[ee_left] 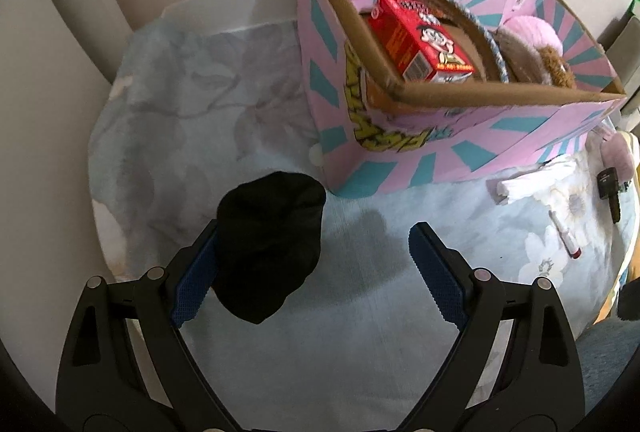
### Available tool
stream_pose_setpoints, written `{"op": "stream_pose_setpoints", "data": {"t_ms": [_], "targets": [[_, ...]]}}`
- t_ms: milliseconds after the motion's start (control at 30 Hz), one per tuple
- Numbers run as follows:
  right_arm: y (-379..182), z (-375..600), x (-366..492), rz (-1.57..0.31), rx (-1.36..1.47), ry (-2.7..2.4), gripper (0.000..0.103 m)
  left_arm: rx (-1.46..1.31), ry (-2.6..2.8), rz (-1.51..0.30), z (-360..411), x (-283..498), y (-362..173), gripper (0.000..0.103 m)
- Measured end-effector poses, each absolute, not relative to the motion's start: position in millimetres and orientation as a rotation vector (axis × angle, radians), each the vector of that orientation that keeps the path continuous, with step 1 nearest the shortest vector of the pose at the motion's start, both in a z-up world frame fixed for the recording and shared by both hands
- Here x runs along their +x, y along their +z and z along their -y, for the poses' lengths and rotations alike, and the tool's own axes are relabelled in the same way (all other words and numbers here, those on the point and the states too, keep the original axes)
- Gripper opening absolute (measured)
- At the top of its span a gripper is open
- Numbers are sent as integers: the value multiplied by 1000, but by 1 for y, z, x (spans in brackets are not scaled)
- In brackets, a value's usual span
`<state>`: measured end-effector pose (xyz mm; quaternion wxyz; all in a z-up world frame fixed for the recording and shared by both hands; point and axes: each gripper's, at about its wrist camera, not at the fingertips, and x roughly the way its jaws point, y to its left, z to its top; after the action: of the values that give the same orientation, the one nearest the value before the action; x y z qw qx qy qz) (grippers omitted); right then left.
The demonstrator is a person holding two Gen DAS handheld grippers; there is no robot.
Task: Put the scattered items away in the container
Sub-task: 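Grasp the black hair tie with the left tool while the right tool grasps the brown scrunchie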
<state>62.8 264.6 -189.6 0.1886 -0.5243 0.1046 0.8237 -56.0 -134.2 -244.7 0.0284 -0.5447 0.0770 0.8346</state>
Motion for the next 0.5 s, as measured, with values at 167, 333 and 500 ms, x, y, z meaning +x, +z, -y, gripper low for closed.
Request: {"op": "stream_pose_setpoints", "data": {"t_ms": [167,333,500], "targets": [[-218,-250,66,-264,-1561,2348,78,-1705,2573,-228,133,-53,-254,91],[-244,-237,64,-216,-1632,2362,78,-1707,2579,-245,131,-48,-259,91],[-258,-238,62,-234,-1666,2360,78,-1711,2582,-232,130,-45,-260,91]]}}
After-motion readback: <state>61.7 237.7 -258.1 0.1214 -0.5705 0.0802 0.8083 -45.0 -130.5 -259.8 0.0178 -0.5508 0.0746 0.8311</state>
